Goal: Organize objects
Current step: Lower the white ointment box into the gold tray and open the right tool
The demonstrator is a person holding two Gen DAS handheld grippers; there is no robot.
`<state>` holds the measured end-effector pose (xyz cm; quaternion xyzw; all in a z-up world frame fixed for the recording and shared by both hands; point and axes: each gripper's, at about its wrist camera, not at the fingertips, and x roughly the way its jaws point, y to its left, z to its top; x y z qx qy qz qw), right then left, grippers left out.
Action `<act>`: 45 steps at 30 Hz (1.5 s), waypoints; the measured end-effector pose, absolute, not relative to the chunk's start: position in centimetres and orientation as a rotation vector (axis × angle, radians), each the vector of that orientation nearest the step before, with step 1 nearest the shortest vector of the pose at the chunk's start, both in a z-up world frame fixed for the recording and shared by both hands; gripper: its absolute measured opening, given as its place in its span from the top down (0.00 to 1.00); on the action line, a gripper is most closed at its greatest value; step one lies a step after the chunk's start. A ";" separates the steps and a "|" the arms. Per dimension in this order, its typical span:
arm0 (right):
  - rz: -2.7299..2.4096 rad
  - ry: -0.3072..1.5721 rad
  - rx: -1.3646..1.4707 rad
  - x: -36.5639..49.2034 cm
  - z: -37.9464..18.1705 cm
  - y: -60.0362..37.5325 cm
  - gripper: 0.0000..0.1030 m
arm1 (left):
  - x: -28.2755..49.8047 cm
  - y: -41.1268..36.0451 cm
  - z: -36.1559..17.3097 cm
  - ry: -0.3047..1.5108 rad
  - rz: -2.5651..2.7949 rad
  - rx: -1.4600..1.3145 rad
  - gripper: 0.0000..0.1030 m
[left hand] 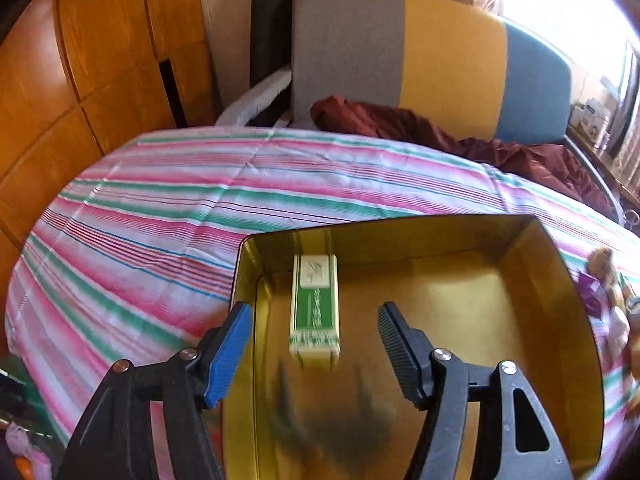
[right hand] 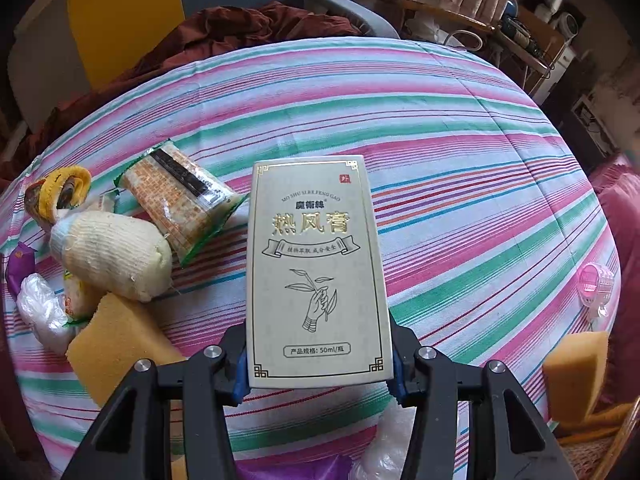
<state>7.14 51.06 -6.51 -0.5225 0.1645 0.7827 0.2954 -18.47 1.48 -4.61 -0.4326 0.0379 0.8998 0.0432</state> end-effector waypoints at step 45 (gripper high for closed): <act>2.790 0.308 -1.995 -10.5 -6.5 2.5 0.47 | -2.7 -5.8 1.1 0.007 3.010 -1.040 0.36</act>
